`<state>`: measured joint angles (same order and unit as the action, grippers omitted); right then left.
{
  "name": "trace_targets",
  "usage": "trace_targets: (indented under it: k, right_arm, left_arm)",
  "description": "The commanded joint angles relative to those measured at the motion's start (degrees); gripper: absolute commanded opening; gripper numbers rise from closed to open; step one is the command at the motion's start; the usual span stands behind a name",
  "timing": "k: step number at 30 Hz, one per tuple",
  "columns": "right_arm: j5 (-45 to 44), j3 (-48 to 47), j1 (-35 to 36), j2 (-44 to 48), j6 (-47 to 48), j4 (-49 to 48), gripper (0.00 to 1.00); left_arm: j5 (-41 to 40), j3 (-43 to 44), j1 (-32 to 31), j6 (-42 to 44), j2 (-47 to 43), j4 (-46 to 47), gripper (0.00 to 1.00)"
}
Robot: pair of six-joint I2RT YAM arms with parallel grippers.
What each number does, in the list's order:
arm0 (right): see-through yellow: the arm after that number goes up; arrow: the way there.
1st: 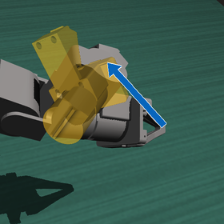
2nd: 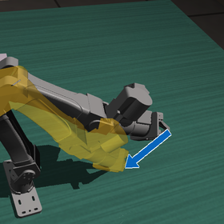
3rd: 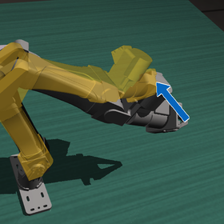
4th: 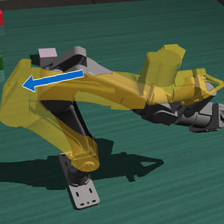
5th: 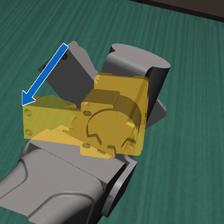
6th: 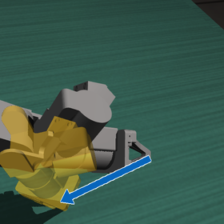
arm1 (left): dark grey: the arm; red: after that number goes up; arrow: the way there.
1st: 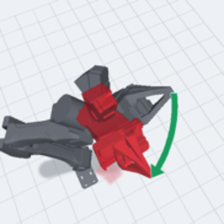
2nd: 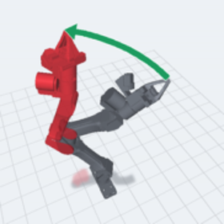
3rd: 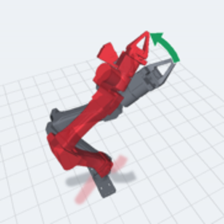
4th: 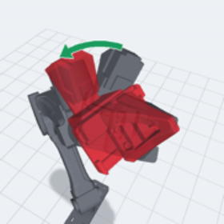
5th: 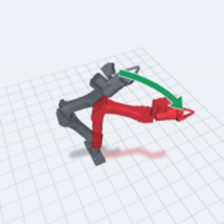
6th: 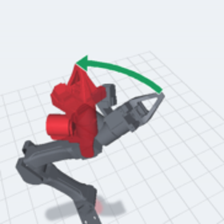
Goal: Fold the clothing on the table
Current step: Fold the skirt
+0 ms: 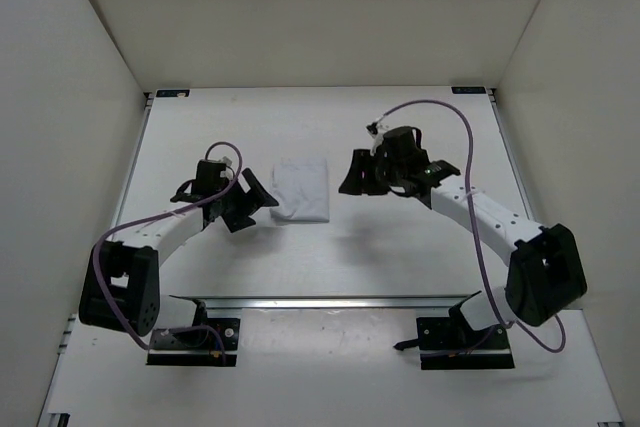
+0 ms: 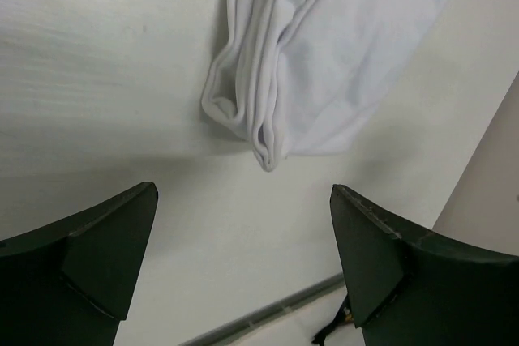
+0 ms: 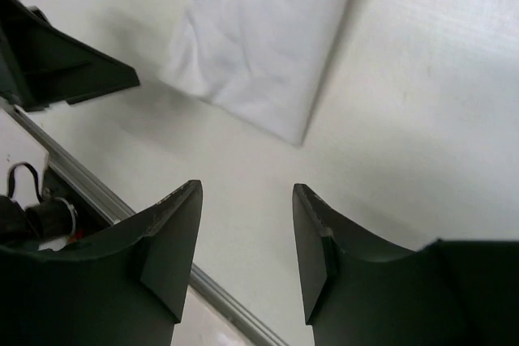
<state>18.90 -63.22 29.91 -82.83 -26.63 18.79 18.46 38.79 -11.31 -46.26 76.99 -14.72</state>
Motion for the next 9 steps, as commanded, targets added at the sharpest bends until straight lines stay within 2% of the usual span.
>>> trace_targets:
  k: [1, 5, 9]
  right_arm:
    - [-1.9, 9.1, 0.3, 3.5, -3.7, 0.1, 0.45]
    - [-2.3, 15.1, 0.4, 9.8, -6.1, -1.2, 0.46]
    - [-3.0, 17.8, 0.7, 13.4, -6.2, -1.1, 0.45]
  left_arm:
    - [5.5, 1.5, -1.3, 3.4, 0.2, -5.4, 0.99]
    - [3.3, 0.5, -5.2, 5.6, -2.9, -6.8, 0.98]
    - [1.4, 0.8, -6.4, 5.6, -6.5, -7.1, 0.99]
